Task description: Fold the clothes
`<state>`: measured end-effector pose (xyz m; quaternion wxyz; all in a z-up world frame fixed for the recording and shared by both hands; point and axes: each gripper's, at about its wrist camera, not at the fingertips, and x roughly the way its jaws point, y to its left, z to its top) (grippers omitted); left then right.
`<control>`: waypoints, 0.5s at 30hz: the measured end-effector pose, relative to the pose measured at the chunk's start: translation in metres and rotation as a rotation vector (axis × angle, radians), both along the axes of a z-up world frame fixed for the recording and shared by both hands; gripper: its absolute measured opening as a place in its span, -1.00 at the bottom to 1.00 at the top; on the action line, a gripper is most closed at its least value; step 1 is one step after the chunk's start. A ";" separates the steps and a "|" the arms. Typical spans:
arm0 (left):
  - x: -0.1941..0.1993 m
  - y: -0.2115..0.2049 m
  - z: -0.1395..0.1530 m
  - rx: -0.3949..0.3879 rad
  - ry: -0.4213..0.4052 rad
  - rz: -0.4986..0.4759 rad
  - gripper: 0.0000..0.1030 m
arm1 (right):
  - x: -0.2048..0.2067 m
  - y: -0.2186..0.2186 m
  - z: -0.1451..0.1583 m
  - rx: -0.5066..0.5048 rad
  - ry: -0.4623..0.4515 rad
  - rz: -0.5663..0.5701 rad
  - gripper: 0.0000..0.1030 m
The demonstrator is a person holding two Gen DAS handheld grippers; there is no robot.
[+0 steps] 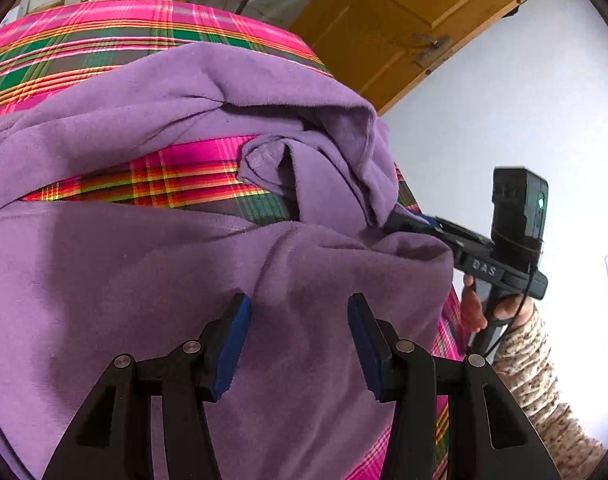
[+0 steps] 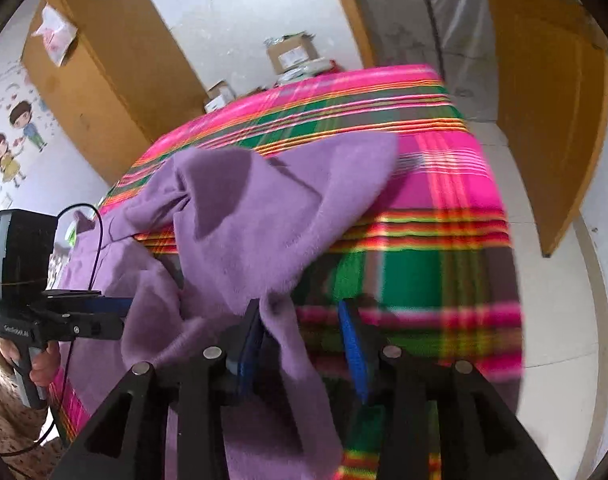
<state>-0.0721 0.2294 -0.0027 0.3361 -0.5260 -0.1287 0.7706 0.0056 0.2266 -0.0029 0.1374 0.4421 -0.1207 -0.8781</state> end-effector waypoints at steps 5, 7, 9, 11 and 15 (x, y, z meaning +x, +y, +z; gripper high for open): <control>0.006 0.001 0.001 -0.013 0.011 0.007 0.01 | -0.001 -0.011 0.002 0.021 0.017 0.019 -0.86; 0.007 0.002 0.002 -0.015 0.012 0.008 0.01 | 0.006 -0.012 0.005 0.035 0.040 0.006 -0.88; 0.009 0.002 0.003 -0.014 0.010 0.010 0.01 | 0.019 -0.005 0.013 0.013 0.084 -0.029 -0.88; 0.013 0.003 0.004 -0.015 0.008 0.005 0.01 | 0.035 0.004 0.023 0.003 0.126 -0.072 -0.89; 0.020 0.007 0.006 -0.018 0.013 -0.002 0.01 | 0.066 0.022 0.045 -0.007 0.198 -0.155 -0.89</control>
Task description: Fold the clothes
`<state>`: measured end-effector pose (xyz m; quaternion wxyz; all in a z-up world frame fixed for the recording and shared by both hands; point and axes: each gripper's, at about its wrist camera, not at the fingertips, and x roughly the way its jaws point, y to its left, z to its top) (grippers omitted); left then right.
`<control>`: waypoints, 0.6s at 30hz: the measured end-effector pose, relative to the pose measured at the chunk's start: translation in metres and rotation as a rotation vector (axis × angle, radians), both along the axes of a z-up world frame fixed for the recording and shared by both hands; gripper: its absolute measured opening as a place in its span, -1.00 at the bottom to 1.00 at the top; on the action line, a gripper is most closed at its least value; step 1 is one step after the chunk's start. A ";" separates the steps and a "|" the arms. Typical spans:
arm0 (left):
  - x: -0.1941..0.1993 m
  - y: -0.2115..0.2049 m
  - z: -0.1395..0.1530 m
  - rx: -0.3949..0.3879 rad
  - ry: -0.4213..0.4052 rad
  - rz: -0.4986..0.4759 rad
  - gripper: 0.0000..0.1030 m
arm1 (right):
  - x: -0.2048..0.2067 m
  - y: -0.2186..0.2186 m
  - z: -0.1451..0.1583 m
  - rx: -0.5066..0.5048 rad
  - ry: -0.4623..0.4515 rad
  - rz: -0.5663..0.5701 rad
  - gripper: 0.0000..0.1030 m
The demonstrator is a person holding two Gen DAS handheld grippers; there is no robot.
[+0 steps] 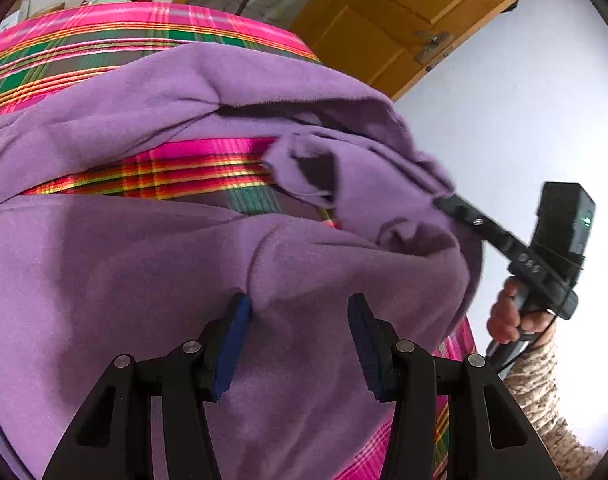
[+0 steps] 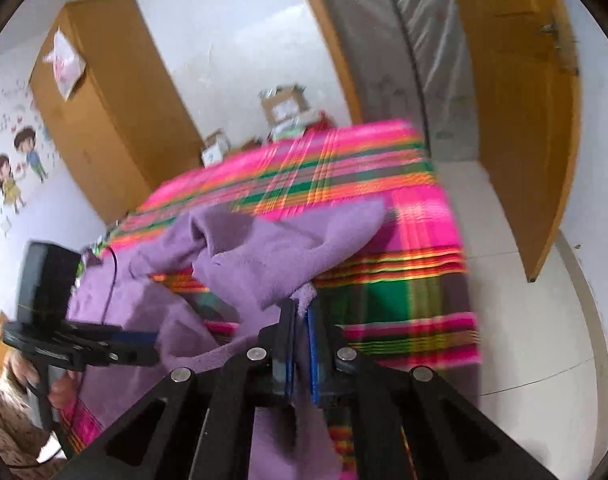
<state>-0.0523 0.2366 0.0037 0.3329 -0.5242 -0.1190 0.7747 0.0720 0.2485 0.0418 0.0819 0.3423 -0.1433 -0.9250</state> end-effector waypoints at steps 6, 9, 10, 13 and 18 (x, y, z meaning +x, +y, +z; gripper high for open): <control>0.010 0.004 0.001 -0.004 0.002 -0.012 0.01 | 0.042 0.029 0.011 -0.024 0.057 -0.166 -0.89; 0.014 0.005 0.000 -0.009 -0.004 -0.021 0.01 | 0.064 0.043 0.012 -0.049 0.081 -0.241 -0.89; 0.014 0.006 0.000 -0.010 -0.006 -0.022 0.01 | 0.072 0.049 0.010 -0.057 0.087 -0.269 -0.89; 0.017 0.006 0.001 -0.015 -0.003 -0.022 0.01 | 0.092 0.064 0.002 -0.081 0.088 -0.350 -0.89; 0.027 0.007 0.001 -0.021 0.001 -0.025 0.01 | 0.107 0.077 -0.019 -0.140 0.048 -0.409 -0.88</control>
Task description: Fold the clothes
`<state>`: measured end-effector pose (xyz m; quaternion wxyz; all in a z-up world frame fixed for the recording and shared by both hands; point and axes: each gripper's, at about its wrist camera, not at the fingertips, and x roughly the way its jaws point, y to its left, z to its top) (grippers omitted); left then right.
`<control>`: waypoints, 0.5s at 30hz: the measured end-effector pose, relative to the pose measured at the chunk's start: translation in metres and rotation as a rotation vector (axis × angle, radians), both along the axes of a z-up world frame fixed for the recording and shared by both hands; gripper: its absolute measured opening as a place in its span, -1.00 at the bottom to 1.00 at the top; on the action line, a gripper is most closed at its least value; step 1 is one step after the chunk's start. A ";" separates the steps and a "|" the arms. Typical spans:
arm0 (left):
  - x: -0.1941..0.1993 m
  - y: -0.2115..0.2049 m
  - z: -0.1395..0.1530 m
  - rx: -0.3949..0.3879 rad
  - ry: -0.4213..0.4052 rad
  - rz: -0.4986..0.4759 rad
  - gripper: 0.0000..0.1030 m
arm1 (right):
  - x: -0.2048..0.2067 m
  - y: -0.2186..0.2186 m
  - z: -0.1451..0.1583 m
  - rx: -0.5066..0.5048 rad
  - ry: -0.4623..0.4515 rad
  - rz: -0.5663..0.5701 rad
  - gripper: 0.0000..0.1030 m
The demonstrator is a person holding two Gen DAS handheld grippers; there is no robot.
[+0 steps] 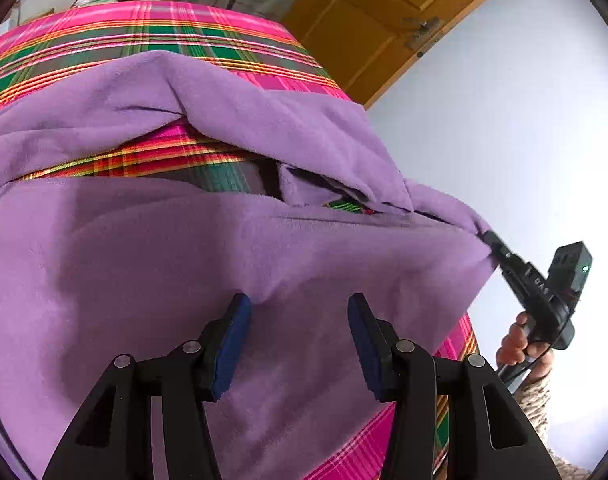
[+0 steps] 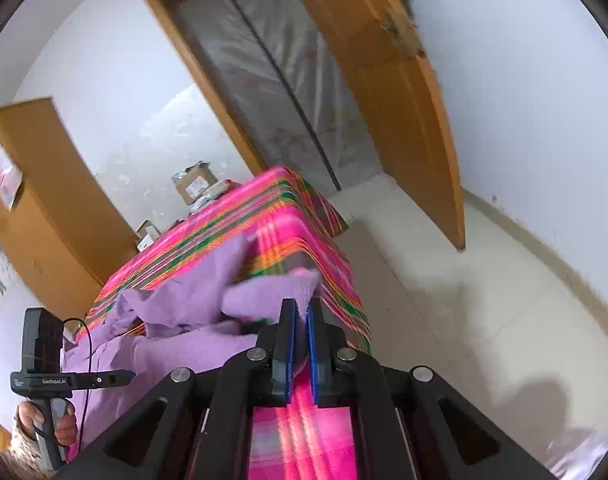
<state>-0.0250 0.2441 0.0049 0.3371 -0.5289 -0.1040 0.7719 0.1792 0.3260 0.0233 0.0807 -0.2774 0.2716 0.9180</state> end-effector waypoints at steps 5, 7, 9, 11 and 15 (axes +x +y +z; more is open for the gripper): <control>0.012 0.009 0.002 -0.022 0.013 -0.017 0.01 | 0.009 0.001 -0.017 -0.028 -0.024 0.000 -0.88; 0.012 0.014 0.002 -0.032 0.023 -0.027 0.01 | 0.007 0.002 -0.020 -0.026 -0.045 0.016 -0.86; 0.021 0.014 0.005 -0.051 0.037 -0.034 0.01 | 0.005 0.001 -0.019 -0.001 -0.063 0.044 -0.82; 0.023 0.021 0.007 -0.089 0.068 -0.042 0.01 | 0.006 -0.001 -0.017 0.026 -0.065 0.081 -0.70; 0.043 0.026 0.010 -0.169 0.132 -0.106 0.10 | -0.012 0.003 -0.019 0.010 -0.089 0.126 -0.14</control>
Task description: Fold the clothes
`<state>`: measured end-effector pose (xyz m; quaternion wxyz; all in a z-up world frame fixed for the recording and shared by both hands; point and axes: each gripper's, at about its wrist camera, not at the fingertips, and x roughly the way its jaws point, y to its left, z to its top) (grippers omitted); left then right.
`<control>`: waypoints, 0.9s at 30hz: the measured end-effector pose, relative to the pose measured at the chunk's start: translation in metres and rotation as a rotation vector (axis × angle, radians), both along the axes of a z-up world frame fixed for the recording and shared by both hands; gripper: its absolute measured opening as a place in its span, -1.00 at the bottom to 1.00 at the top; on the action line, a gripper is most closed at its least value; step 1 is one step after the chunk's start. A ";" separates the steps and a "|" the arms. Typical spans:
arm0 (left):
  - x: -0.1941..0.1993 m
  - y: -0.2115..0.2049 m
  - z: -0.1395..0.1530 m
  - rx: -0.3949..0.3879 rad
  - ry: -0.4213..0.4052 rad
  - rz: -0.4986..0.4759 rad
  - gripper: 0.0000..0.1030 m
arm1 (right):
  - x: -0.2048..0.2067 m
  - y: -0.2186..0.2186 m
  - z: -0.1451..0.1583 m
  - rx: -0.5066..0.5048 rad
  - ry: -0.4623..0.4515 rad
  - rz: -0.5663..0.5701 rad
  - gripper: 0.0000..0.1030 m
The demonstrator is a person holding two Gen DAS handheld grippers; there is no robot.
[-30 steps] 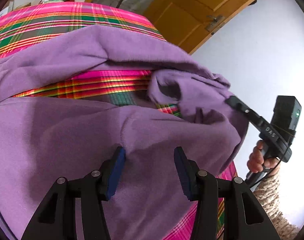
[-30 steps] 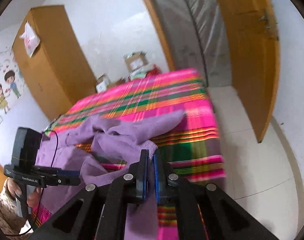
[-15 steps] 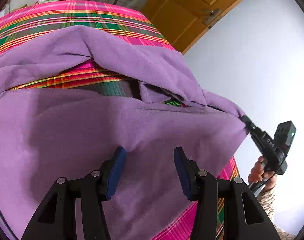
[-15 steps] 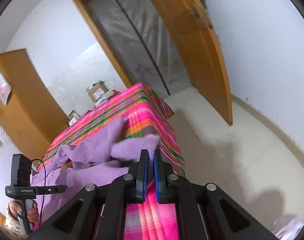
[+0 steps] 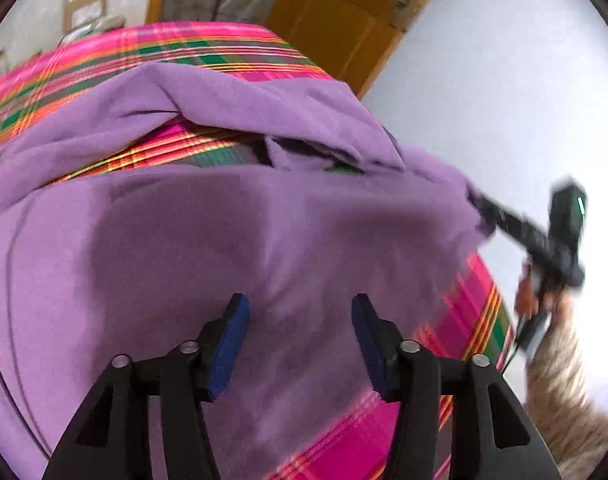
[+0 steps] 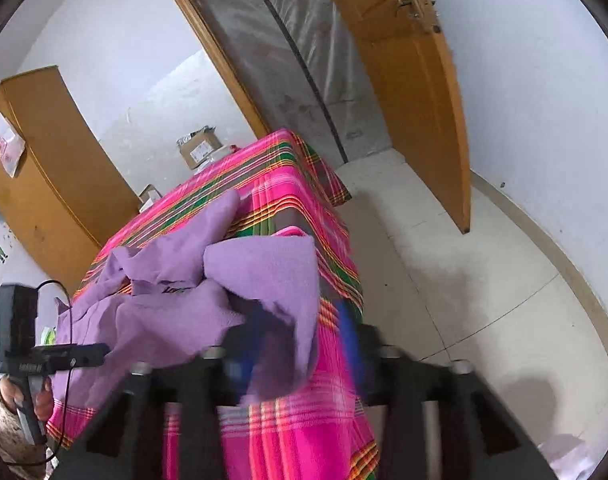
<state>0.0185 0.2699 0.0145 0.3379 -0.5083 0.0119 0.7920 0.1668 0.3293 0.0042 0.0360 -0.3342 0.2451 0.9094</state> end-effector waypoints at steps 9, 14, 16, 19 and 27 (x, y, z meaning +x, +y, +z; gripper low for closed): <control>0.050 -0.003 -0.002 -0.197 0.126 -0.133 0.21 | -0.017 0.017 -0.017 -0.172 -0.011 -0.031 -0.62; 0.057 -0.005 -0.005 -0.232 0.151 -0.146 0.22 | -0.012 0.020 -0.018 -0.197 0.011 -0.065 -0.84; 0.056 -0.001 -0.009 -0.250 0.179 -0.154 0.21 | -0.009 0.022 -0.017 -0.210 0.025 -0.080 -0.87; 0.059 0.003 -0.009 -0.267 0.216 -0.169 0.21 | -0.002 0.027 -0.016 -0.226 0.039 -0.109 -0.87; 0.053 0.000 -0.006 -0.243 0.235 -0.164 -0.84 | 0.012 0.024 -0.004 -0.212 0.068 -0.153 -0.90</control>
